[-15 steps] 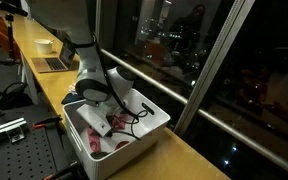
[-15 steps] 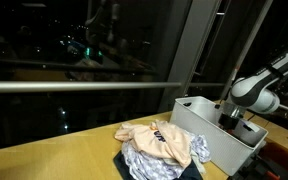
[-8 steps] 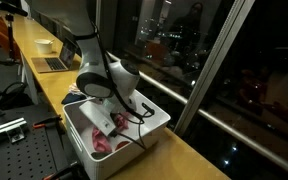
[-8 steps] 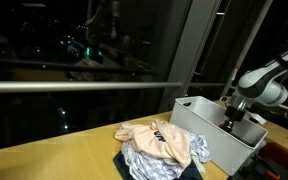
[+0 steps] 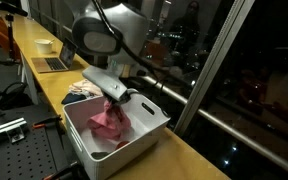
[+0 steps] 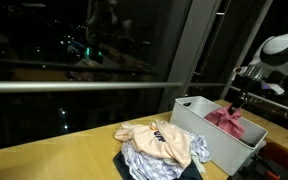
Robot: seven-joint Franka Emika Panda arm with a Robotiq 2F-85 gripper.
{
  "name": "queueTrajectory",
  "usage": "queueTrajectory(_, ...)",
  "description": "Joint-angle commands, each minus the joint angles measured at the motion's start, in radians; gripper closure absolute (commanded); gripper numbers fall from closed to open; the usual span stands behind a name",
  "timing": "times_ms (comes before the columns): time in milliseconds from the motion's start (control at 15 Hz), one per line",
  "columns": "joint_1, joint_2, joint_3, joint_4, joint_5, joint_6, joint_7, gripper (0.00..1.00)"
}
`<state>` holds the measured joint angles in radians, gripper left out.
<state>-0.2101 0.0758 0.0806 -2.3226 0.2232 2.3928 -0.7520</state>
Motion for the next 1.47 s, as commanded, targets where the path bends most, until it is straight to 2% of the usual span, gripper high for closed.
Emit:
queueTrajectory(0, 0.106, -0.157, -0.019, 0.026, -0.163, -0.091, 0.144, 0.99)
queueTrajectory(267, 0.225, -0.242, 0.034, 0.127, -0.352, -0.221, 0.301, 0.99)
queueTrajectory(467, 0.315, -0.267, 0.097, 0.227, -0.432, -0.341, 0.385, 0.99)
queueTrajectory(667, 0.397, -0.236, 0.176, 0.359, -0.483, -0.459, 0.465, 0.99)
queueTrajectory(867, 0.465, -0.148, 0.255, 0.524, -0.512, -0.582, 0.542, 0.99)
queueTrajectory(1000, 0.492, -0.105, 0.274, 0.573, -0.513, -0.609, 0.556, 0.99)
queueTrajectory(1067, 0.501, -0.082, 0.277, 0.581, -0.516, -0.605, 0.561, 0.87)
queueTrajectory(1133, 0.505, -0.069, 0.273, 0.583, -0.511, -0.603, 0.562, 0.68)
queueTrajectory(1400, 0.471, -0.082, 0.215, 0.485, -0.469, -0.552, 0.521, 0.4)
